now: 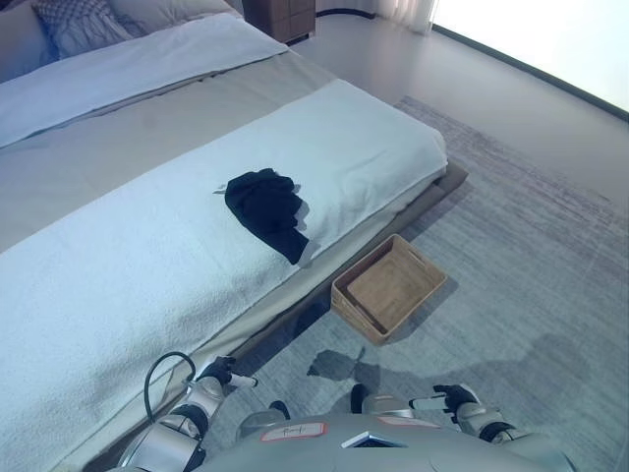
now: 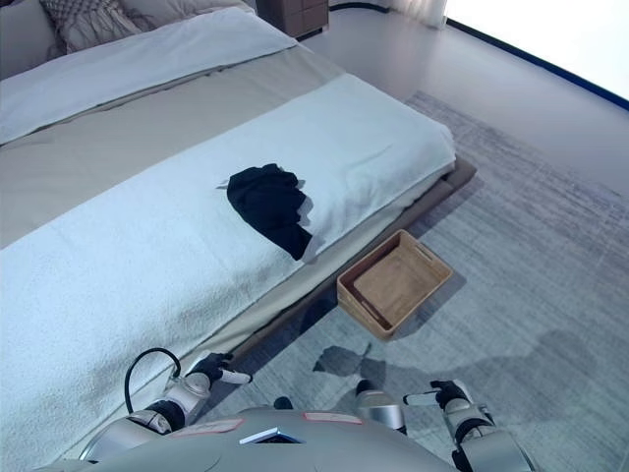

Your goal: Put the clothes on the bed into the basket.

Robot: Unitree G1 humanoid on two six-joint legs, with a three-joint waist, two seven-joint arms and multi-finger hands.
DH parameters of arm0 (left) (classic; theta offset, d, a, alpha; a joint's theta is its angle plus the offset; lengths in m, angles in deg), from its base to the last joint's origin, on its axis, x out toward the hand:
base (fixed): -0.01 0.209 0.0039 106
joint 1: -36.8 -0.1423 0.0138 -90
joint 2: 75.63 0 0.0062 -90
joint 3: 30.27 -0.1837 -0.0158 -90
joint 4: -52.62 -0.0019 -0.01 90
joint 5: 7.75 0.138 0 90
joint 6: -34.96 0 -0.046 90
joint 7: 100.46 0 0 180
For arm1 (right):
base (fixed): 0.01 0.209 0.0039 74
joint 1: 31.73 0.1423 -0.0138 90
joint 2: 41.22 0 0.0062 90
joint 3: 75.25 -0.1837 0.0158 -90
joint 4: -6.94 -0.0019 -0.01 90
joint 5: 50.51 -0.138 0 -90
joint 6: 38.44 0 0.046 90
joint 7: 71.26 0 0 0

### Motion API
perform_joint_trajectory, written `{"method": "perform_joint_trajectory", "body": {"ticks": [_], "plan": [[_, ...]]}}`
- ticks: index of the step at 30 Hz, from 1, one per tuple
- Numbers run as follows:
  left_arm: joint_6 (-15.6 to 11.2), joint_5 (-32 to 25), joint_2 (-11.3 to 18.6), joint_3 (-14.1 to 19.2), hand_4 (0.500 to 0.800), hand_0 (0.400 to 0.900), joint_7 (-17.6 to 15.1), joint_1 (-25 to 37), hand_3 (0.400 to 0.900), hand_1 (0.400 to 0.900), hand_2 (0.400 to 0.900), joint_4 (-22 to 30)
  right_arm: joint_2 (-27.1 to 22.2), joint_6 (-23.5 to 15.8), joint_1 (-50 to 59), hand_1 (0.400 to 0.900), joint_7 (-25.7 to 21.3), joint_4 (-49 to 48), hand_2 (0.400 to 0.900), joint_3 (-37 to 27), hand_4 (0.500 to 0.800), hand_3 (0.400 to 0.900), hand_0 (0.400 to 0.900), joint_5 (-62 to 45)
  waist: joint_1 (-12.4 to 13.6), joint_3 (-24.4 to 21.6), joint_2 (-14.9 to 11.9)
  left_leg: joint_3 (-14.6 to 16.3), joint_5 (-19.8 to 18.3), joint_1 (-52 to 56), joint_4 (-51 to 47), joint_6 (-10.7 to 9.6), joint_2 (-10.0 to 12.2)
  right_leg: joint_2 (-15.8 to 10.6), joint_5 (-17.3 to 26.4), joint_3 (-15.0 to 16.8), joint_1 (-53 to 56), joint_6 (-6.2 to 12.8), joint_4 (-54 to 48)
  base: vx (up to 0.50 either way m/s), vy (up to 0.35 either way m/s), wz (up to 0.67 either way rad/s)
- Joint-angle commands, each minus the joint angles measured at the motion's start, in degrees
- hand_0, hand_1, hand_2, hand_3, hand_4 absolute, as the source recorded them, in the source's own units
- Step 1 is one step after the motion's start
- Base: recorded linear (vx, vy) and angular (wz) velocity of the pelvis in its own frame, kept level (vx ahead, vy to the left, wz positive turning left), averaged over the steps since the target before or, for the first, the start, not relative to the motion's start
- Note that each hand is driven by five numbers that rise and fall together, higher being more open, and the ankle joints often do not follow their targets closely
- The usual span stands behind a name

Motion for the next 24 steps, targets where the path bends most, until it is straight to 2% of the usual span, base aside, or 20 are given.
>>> {"method": "perform_joint_trajectory", "body": {"ticks": [1, 15, 20, 24], "plan": [[-1.5, 0.9, 2.1, 1.5, 0.8, 0.9, -1.7, 4.7, 0.9, 0.9, 0.9, -3.1, -1.7, -1.0, 4.0, 0.9, -1.2, 2.6, 0.9, 1.3, 0.8, 0.9, 0.9, 2.0, -1.2, 0.7, 1.0, -2.8, -1.0, -1.5, -0.1, -2.6, 0.9, 1.2, -4.3, -1.8, 0.9, 0.39, 0.2, 0.0, 0.0, 0.0], [-1.1, 1.1, 2.8, 2.3, 0.8, 0.9, -2.1, 4.4, 0.9, 0.9, 0.9, -3.8, -2.1, -0.9, 4.0, 0.9, -1.2, 2.9, 0.9, 1.0, 0.8, 0.9, 0.9, 2.5, -0.9, 1.1, 0.7, -3.3, -1.2, -1.7, -0.1, -2.3, 0.5, 1.0, -4.3, -2.0, 1.0, 0.62, 0.2, 0.01, 0.014, 0.01], [-1.3, 0.1, 3.0, 2.8, 0.8, 0.9, -2.2, 4.4, 0.9, 0.9, 0.9, -3.9, -2.8, -0.7, 4.7, 0.9, -0.9, 2.2, 0.9, 1.4, 0.8, 0.9, 0.9, 3.4, -0.3, 2.1, 0.3, -4.1, -2.1, -3.6, 1.9, -0.6, -1.5, -0.7, -4.1, -1.9, 0.0, 1.43, 1.4, -0.01, 0.122, 0.08], [-1.5, -0.1, 3.1, 2.4, 0.8, 0.9, -1.9, 5.3, 0.9, 0.9, 0.9, -3.6, -3.7, -0.9, 6.6, 0.9, -0.4, 1.0, 0.9, 2.8, 0.8, 0.9, 0.9, 5.3, 0.4, 3.1, 0.5, -5.8, -4.2, -6.4, 5.4, 1.6, -3.6, -3.0, -5.1, -1.3, -3.7, 2.39, 8.6, -0.02, 0.212, 0.2]]}}
